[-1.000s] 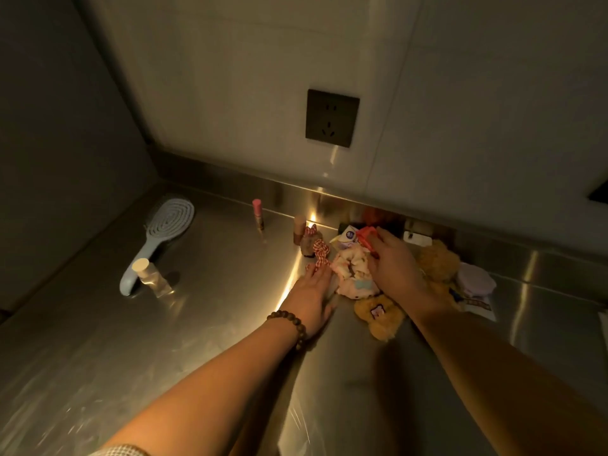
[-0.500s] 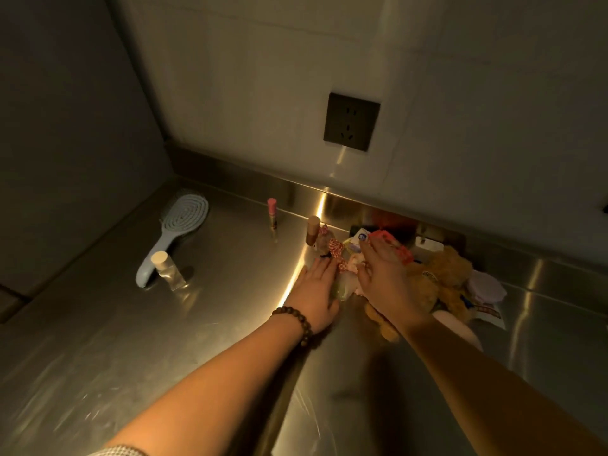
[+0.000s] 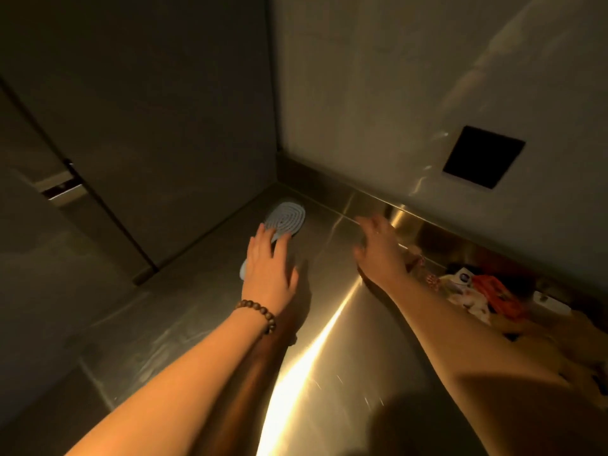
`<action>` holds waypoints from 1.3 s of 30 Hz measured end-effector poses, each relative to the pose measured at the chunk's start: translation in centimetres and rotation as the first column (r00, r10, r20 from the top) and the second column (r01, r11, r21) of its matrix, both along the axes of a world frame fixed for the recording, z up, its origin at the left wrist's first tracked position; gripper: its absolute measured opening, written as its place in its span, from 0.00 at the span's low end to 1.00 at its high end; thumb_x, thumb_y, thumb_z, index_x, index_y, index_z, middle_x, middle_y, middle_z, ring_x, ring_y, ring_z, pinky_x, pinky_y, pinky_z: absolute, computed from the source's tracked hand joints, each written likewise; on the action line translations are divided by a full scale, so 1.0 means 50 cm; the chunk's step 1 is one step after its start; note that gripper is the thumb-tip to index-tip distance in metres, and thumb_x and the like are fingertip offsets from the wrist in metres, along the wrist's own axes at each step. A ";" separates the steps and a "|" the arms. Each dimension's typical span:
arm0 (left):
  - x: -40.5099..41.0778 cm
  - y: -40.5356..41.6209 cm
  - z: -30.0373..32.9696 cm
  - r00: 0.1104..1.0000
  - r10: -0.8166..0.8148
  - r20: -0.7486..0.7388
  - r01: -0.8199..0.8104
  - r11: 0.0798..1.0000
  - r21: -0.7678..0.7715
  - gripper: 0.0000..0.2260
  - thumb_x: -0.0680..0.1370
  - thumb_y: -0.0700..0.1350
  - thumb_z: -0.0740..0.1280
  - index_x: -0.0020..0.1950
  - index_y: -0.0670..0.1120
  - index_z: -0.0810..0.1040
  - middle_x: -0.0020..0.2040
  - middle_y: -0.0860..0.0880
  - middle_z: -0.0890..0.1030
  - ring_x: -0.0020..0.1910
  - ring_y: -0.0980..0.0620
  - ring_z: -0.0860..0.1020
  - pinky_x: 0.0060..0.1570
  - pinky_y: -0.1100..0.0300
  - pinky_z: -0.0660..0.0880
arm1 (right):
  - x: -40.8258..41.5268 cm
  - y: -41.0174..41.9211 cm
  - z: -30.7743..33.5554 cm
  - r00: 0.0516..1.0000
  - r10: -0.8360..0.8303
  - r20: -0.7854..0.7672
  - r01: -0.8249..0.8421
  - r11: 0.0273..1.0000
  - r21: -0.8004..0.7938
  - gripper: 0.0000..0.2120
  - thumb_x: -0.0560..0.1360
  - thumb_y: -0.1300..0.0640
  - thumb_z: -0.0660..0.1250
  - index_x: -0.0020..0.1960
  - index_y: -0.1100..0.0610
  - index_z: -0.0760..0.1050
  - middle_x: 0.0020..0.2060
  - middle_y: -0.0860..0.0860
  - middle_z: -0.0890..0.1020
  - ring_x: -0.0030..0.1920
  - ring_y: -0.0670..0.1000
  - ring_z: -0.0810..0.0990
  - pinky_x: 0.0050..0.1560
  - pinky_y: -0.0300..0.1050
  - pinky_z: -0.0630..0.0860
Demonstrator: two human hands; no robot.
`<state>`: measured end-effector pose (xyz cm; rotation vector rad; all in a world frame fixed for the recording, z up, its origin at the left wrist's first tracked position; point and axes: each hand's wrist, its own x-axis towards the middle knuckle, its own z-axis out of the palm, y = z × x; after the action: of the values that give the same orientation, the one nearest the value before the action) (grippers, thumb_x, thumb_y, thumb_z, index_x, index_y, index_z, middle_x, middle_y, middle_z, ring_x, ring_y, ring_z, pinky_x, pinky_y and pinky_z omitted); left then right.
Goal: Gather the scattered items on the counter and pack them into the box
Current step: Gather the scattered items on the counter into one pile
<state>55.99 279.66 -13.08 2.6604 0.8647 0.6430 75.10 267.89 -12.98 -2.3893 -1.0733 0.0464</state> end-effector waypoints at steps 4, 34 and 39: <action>-0.028 0.043 -0.026 0.995 0.043 -0.086 -0.056 0.985 -0.165 0.34 0.73 0.48 0.69 0.75 0.51 0.55 0.74 0.43 0.58 0.72 0.43 0.59 0.68 0.50 0.62 | 0.029 0.052 -0.011 0.997 -0.027 -0.066 0.020 0.994 -0.108 0.30 0.74 0.62 0.66 0.73 0.53 0.61 0.73 0.59 0.59 0.70 0.61 0.63 0.64 0.56 0.71; 0.330 -0.220 -0.067 0.909 -0.383 0.166 0.416 0.797 -0.437 0.15 0.75 0.45 0.66 0.60 0.55 0.69 0.55 0.50 0.78 0.51 0.50 0.77 0.50 0.55 0.76 | 0.184 -0.258 -0.015 0.952 -0.277 -0.131 0.287 0.956 0.065 0.10 0.76 0.62 0.63 0.57 0.55 0.73 0.47 0.52 0.79 0.49 0.52 0.78 0.50 0.49 0.75; 0.346 -0.231 -0.073 0.905 -0.368 0.212 0.425 0.776 -0.466 0.14 0.74 0.45 0.68 0.57 0.54 0.70 0.53 0.52 0.78 0.51 0.53 0.77 0.49 0.61 0.73 | 0.189 -0.253 -0.033 0.949 -0.286 -0.132 0.299 0.950 0.094 0.09 0.75 0.63 0.64 0.54 0.56 0.74 0.48 0.55 0.80 0.48 0.55 0.79 0.51 0.56 0.77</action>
<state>73.31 268.11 -16.71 2.1960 0.3432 0.3812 84.54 255.26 -14.65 -2.3842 -0.6418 0.0202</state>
